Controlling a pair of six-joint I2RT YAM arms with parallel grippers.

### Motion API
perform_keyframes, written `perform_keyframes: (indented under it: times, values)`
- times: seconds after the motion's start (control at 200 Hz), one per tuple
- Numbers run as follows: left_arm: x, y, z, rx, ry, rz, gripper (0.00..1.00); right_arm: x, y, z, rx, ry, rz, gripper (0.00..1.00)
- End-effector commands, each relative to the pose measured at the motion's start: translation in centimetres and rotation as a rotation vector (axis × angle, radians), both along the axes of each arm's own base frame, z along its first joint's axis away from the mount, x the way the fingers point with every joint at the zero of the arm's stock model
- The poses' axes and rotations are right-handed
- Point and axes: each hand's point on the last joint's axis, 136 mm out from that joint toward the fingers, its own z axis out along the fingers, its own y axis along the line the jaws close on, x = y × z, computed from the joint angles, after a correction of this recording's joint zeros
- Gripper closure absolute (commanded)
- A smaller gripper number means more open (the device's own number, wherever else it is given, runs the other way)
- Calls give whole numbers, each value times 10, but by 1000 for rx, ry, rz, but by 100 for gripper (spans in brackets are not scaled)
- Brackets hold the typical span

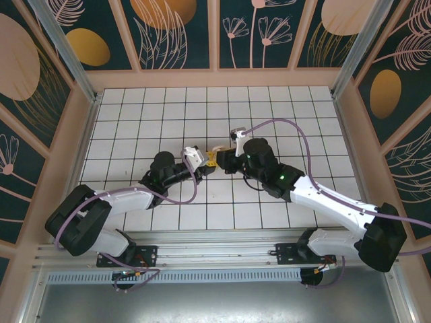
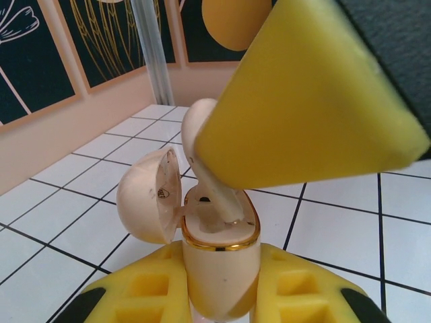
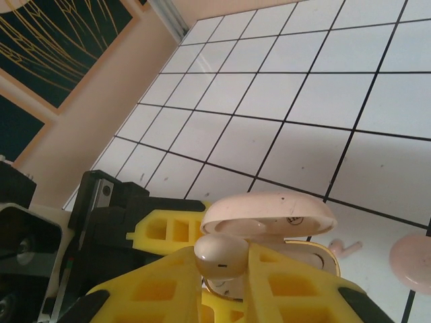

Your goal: Insert wireless bluetooth earbuds into charging case

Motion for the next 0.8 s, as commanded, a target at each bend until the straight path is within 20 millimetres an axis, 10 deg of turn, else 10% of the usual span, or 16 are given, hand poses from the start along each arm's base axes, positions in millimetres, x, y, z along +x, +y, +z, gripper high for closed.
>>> perform_keyframes:
  times: [0.0, 0.796]
  values:
    - [-3, -4, 28, -59, -43, -21, 89, 5, 0, 11, 40, -31, -43, 80]
    - [0, -1, 60, -184, -25, 4, 88, -19, 4, -9, 30, 25, 64, 79]
